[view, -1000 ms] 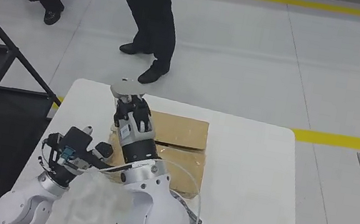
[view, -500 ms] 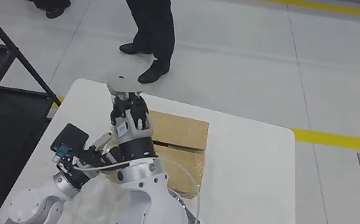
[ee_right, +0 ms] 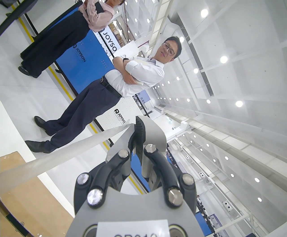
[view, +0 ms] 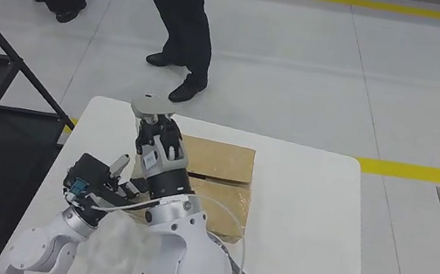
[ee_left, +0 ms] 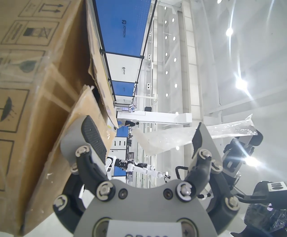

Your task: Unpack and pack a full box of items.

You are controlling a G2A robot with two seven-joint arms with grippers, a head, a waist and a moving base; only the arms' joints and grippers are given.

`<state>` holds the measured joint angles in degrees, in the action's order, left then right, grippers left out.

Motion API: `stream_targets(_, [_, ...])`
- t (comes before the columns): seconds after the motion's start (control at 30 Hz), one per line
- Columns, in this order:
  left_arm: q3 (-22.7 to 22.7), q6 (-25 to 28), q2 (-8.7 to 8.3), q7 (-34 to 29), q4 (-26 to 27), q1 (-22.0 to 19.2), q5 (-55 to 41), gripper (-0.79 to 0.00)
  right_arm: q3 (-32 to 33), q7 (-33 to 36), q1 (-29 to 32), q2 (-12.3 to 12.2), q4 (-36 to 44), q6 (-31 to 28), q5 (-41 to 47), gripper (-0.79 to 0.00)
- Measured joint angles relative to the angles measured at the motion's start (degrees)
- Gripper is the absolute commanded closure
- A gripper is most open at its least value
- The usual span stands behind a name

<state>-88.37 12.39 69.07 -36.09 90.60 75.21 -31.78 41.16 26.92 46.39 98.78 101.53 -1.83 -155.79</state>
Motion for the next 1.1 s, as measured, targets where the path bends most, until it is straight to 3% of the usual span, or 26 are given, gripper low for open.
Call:
stream_targets(0.03, [0.12, -0.06, -0.04, -0.41, 0.05, 0.04, 0.32, -0.705, 0.12, -0.10, 0.18, 0.11, 0.05, -0.05, -0.19, 0.000])
stream_targets(0.13, [0.23, -0.01, -0.10, -0.81, 0.02, 0.14, 0.76, -0.573, 0.36, -0.31, 0.60, 0.37, 0.16, -0.19, -0.70, 0.000])
stream_targets(0.27, [0.20, 0.01, -0.15, -0.81, -0.15, 0.12, 0.80, -0.477, 0.63, -0.81, 1.06, 0.70, 0.20, -0.43, -1.33, 0.000])
stream_targets(0.63, [0.27, -0.41, -0.28, -1.01, -0.52, -0.14, 0.85, -0.493, 1.49, -1.99, 2.07, 1.63, 0.00, -1.05, -2.43, 0.000])
stream_targets(0.83, [0.20, -0.58, -0.45, -2.82, -0.78, -0.32, 0.66, -0.351, 1.94, -2.24, 2.42, 2.14, -0.18, -1.28, -3.11, 0.000])
stream_targets(1.1, [0.20, -0.55, -0.58, -3.29, -0.94, -0.46, 0.75, -0.296, 2.46, -2.75, 2.51, 2.82, -0.79, -1.54, -3.67, 0.000])
